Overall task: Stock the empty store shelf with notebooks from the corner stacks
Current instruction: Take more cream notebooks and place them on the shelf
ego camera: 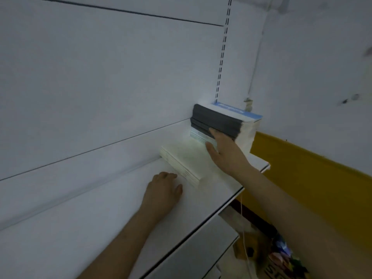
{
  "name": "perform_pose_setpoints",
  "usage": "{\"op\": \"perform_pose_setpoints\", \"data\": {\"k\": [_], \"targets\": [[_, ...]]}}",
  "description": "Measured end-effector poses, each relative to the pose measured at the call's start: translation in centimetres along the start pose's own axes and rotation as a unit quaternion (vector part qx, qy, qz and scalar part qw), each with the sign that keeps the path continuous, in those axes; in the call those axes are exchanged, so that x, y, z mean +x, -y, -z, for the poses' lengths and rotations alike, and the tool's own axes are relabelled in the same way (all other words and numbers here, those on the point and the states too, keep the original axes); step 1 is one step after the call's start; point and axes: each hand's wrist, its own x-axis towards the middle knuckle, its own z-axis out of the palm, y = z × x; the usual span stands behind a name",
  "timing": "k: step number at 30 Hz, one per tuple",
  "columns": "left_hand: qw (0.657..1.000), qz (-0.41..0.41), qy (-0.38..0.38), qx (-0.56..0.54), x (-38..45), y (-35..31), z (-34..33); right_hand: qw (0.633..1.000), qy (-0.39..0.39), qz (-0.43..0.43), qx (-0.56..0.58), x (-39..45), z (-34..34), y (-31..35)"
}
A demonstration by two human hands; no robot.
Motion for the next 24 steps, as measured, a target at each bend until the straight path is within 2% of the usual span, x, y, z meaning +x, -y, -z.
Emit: {"op": "perform_pose_setpoints", "data": {"k": [3,5,7,9,10,12,13,15,16,17,19,21,24], "targets": [[0.997,0.037,-0.053,0.037,1.2,-1.0,-0.6,0.994,0.088,0.031,-0.058,1.0,-3.3,-3.3],[0.991,0.098,-0.077,-0.057,2.0,-1.9,-0.2,0.993,0.072,0.06,-0.067,0.9,-5.3,-4.3],[0.959,0.168,-0.105,-0.205,2.5,-2.8,0.5,0.996,0.054,0.06,-0.045,0.8,-6.1,-4.2],[0.915,0.201,-0.116,-0.33,2.3,-3.6,0.7,0.995,0.057,0.076,-0.032,0.2,-6.5,-3.2],[0.882,0.21,-0.111,-0.407,2.1,-3.8,0.6,0.993,0.069,0.089,-0.02,-0.2,-6.6,-2.3],[0.774,0.244,-0.107,-0.574,1.4,-3.9,1.1,0.985,0.105,0.132,0.031,-1.4,-6.7,-0.2],[0.733,0.256,-0.111,-0.62,1.0,-3.7,1.6,0.978,0.122,0.149,0.076,-1.9,-6.6,0.7],[0.701,0.282,-0.132,-0.641,-0.1,-2.8,2.7,0.959,0.149,0.148,0.191,-2.5,-6.1,1.6],[0.694,0.294,-0.145,-0.641,-0.9,-2.2,3.2,0.954,0.137,0.147,0.221,-2.4,-6.0,1.3],[0.685,0.307,-0.163,-0.64,-1.7,-1.5,3.6,0.961,0.108,0.157,0.201,-1.9,-6.1,0.8],[0.675,0.324,-0.194,-0.634,-3.3,-0.3,4.2,0.981,0.098,0.149,0.075,-1.2,-6.5,-0.5],[0.683,0.322,-0.206,-0.623,-4.0,0.4,4.1,0.981,0.142,0.125,-0.031,-1.1,-7.0,-1.3],[0.708,0.311,-0.214,-0.597,-4.0,-0.1,3.6,0.981,0.136,0.133,-0.04,-2.0,-7.6,-0.9]]}}
